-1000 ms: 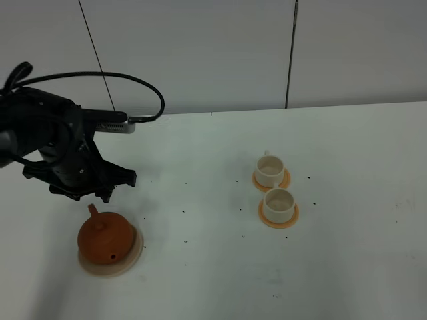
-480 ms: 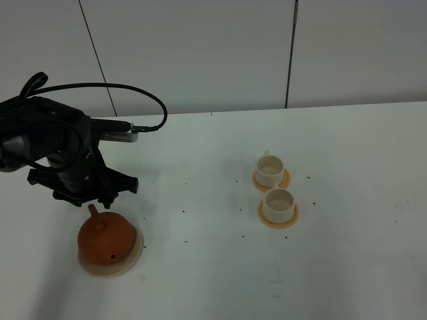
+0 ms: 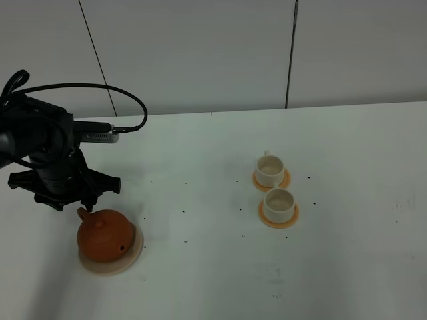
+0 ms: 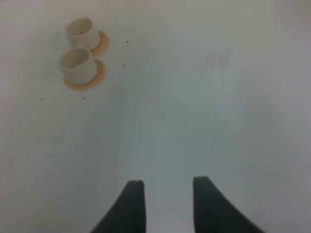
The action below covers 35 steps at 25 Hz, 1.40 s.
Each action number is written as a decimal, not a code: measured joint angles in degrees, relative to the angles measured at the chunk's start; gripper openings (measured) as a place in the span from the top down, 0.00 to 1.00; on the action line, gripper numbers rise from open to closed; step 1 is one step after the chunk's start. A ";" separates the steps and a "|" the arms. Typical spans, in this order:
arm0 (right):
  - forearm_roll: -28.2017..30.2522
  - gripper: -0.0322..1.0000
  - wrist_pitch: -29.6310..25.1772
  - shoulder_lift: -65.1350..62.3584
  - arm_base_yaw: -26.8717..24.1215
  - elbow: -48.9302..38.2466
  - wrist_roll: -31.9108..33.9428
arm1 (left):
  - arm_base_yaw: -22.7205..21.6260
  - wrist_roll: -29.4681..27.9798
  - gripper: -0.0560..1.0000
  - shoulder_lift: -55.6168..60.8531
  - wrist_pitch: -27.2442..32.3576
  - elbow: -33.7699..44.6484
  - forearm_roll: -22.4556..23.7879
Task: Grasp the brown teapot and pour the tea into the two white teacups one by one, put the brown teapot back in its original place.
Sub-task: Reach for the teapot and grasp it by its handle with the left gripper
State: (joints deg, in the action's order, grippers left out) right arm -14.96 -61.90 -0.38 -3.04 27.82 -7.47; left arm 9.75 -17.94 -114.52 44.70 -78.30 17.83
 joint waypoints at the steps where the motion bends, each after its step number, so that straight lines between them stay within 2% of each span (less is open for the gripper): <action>1: 0.00 0.74 0.00 0.00 0.00 0.00 0.00 | 0.00 0.27 0.44 0.00 0.06 0.00 -0.15; 5: 0.00 0.74 0.00 0.00 0.00 0.00 0.00 | 0.00 1.24 0.44 0.00 0.58 0.00 -1.72; 29: 0.00 0.74 0.00 0.00 0.00 0.00 0.00 | 0.00 2.57 0.44 0.00 12.61 -0.37 -1.72; 35: 0.00 0.74 0.00 0.00 0.00 0.00 0.00 | 0.00 2.76 0.44 0.00 13.79 -0.37 -1.39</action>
State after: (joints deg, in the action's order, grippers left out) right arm -14.96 -61.90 -0.38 -3.04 27.82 -7.47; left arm 9.75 -15.18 -114.52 58.50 -78.67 16.44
